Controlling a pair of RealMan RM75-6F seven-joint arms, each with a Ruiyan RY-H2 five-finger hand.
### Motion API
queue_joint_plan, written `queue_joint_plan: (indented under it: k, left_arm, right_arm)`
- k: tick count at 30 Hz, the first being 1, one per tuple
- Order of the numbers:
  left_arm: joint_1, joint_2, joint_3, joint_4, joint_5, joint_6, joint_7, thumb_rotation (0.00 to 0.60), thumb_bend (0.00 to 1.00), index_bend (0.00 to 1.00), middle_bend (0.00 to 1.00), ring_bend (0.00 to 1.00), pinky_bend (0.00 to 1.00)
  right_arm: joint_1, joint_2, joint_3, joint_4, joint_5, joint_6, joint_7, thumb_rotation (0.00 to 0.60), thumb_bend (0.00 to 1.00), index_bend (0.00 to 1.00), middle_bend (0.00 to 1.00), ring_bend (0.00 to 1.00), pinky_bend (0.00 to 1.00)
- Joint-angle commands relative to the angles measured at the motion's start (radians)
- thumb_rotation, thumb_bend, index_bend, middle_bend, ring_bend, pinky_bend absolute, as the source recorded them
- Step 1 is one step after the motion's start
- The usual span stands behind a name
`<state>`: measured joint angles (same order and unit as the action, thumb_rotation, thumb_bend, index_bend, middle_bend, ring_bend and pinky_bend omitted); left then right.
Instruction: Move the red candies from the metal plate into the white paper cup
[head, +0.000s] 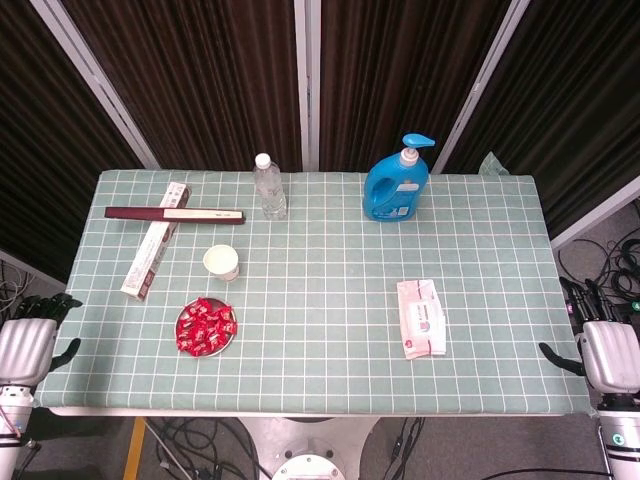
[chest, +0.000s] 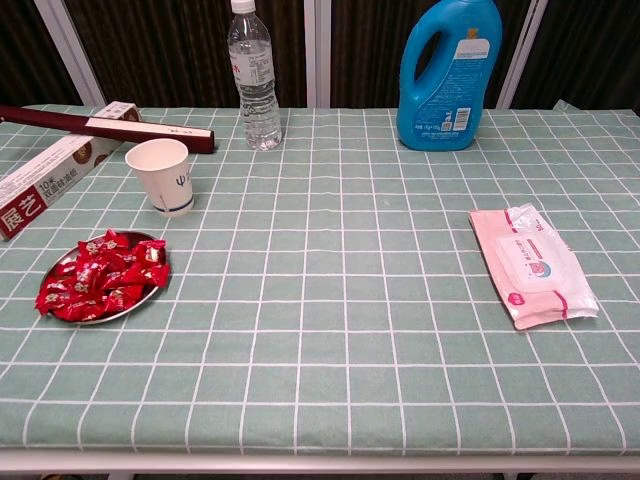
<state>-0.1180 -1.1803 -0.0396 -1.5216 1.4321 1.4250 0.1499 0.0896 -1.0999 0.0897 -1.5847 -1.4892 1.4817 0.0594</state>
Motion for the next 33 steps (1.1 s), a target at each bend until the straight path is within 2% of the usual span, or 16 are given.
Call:
queue_joint_plan:
  k: [1,11,15,17,19,22,24,27,33]
  left_arm:
    - [0.005,-0.002,0.002,0.000,0.002,0.008,-0.003,0.600,0.31,0.34,0.33,0.28,0.20]
    - [0.016,-0.004,0.001,-0.003,0.016,0.035,-0.007,0.600,0.31,0.34,0.33,0.28,0.20]
    - [-0.006,-0.001,-0.005,-0.008,0.031,0.015,-0.015,0.600,0.30,0.35,0.33,0.28,0.22]
    - [-0.029,0.003,-0.010,-0.013,0.043,-0.010,-0.027,0.600,0.29,0.35,0.34,0.31,0.30]
    - [-0.064,0.006,-0.016,-0.010,0.064,-0.045,-0.043,0.600,0.29,0.36,0.37,0.40,0.44]
    - [-0.125,-0.001,-0.027,0.008,0.100,-0.101,-0.078,0.600,0.28,0.37,0.43,0.61,0.78]
    - [-0.170,-0.013,-0.033,0.024,0.126,-0.142,-0.106,0.600,0.27,0.37,0.45,0.71,0.93]
    - [-0.234,-0.034,-0.031,0.043,0.165,-0.204,-0.122,0.600,0.26,0.37,0.45,0.76,1.00]
    - [-0.337,-0.097,0.000,0.080,0.214,-0.337,-0.110,0.600,0.23,0.37,0.45,0.80,1.00]
  right_arm:
    - [-0.004,0.003,-0.002,0.000,-0.005,0.008,0.004,0.600,0.09,0.02,0.13,0.00,0.18]
    - [-0.015,0.006,-0.006,0.012,-0.028,0.036,0.030,0.600,0.09,0.02,0.14,0.00,0.18]
    - [-0.014,0.008,-0.004,0.017,-0.030,0.038,0.039,0.600,0.09,0.02,0.14,0.00,0.18]
    - [-0.010,0.010,-0.002,0.017,-0.033,0.036,0.040,0.600,0.09,0.02,0.14,0.00,0.18]
    - [-0.005,0.012,0.000,0.017,-0.037,0.033,0.040,0.600,0.09,0.02,0.14,0.00,0.18]
    - [0.001,0.015,0.001,0.015,-0.037,0.026,0.037,0.600,0.09,0.02,0.14,0.00,0.18]
    - [0.004,0.016,0.002,0.013,-0.034,0.021,0.033,0.600,0.09,0.02,0.14,0.00,0.18]
    - [0.005,0.016,0.003,0.008,-0.027,0.017,0.025,0.600,0.09,0.02,0.14,0.00,0.18]
    - [0.002,0.018,0.006,-0.002,-0.011,0.014,0.009,0.600,0.09,0.02,0.14,0.00,0.18]
